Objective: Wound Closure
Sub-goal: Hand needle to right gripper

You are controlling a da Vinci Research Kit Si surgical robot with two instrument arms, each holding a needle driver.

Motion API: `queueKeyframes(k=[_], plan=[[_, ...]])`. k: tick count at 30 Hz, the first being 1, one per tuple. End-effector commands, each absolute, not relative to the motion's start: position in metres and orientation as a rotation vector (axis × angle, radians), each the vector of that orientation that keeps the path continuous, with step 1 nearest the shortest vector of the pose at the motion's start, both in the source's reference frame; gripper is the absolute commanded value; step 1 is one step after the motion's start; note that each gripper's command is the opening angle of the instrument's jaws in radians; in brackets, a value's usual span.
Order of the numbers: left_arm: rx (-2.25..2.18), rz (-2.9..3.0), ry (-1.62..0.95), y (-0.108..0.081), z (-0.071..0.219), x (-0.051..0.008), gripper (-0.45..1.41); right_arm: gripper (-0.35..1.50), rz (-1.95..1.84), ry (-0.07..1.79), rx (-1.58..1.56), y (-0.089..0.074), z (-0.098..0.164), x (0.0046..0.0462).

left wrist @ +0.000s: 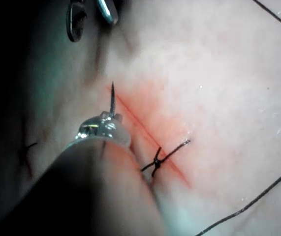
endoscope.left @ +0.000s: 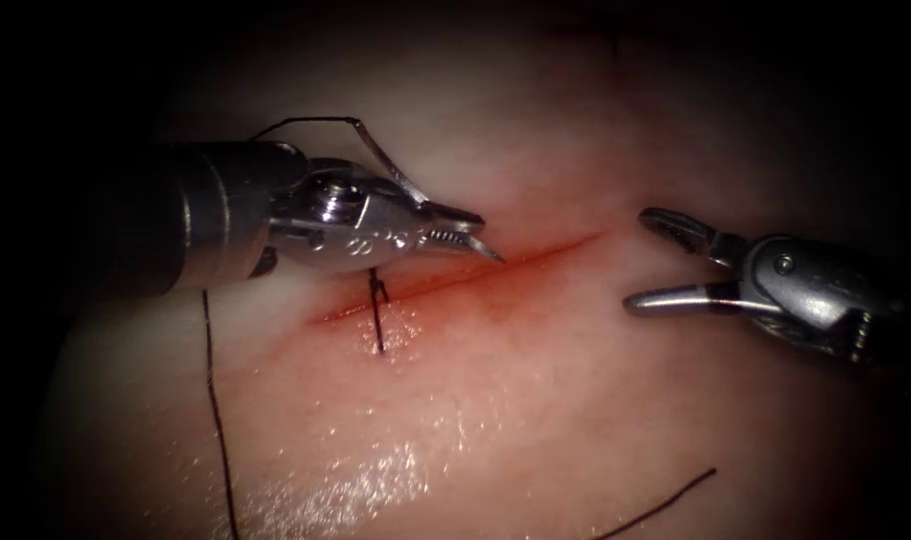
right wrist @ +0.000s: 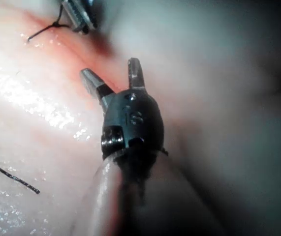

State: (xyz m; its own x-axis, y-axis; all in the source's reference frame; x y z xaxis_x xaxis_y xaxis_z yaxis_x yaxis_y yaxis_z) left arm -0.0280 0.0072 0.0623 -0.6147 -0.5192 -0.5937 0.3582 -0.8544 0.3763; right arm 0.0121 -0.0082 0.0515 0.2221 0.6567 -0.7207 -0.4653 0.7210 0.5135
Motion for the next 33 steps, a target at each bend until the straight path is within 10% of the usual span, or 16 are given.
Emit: queueKeyframes(k=[1, 20, 21, 23, 33], plan=[[0.980, -2.415, -0.326, 0.007, 0.062, -0.0287, -0.45, 1.06, 0.778, 1.093, 0.217, -0.007, 0.051, 0.0138], [0.786, -2.170, -0.571, 0.004, 0.059, -0.0296, -0.45, 0.81, 0.601, 1.101, 0.615, -0.003, 0.049, 0.0233], [0.781, -2.160, -0.578, 0.004, 0.059, -0.0296, -0.45, 0.74, 0.601, 1.102, 0.641, -0.003, 0.049, 0.0234], [0.766, -2.142, -0.592, 0.004, 0.059, -0.0296, -0.45, -0.09, 0.575, 1.096, 0.689, -0.003, 0.048, 0.0236], [0.680, -2.052, -0.664, 0.003, 0.059, -0.0307, -0.45, 0.12, 0.524, 1.152, 0.747, -0.003, 0.048, 0.0263]])
